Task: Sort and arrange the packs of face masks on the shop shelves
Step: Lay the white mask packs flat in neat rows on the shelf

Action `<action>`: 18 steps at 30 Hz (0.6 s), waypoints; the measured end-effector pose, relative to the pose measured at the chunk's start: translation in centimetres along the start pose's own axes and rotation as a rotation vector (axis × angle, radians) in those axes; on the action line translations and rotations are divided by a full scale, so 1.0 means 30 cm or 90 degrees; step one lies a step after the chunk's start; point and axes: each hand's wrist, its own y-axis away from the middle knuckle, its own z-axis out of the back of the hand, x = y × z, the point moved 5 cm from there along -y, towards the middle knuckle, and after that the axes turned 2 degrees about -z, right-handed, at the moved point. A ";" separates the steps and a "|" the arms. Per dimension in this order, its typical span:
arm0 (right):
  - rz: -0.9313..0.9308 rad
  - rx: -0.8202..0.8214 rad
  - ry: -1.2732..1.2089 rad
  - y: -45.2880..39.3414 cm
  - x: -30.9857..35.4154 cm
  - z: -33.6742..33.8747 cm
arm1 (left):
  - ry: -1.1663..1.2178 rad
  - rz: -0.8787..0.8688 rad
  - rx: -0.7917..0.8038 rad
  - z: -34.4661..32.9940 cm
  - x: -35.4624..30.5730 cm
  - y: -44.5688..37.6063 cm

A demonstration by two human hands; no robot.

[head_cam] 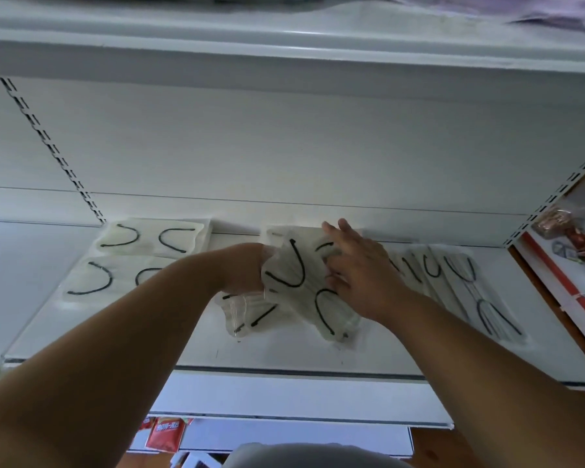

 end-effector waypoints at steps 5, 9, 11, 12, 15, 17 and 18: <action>0.053 0.000 0.043 -0.037 0.003 0.000 | -0.008 -0.009 -0.059 -0.018 0.004 0.001; 0.065 0.007 0.027 -0.062 0.011 0.035 | 0.042 0.013 -0.122 -0.006 0.039 0.003; 0.054 -0.017 -0.001 -0.062 0.000 0.053 | 0.209 0.074 -0.207 0.005 0.088 0.020; 0.054 -0.040 0.003 -0.057 -0.005 0.060 | 0.318 0.111 -0.255 0.001 0.115 0.042; 0.065 -0.079 0.024 -0.037 -0.018 0.058 | 0.551 0.145 -0.376 -0.052 0.171 0.117; 0.070 -0.092 0.024 -0.024 -0.020 0.046 | 0.464 0.121 -0.373 -0.084 0.151 0.143; 0.072 -0.107 0.024 -0.019 -0.021 0.040 | 0.406 0.131 -0.366 -0.101 0.139 0.146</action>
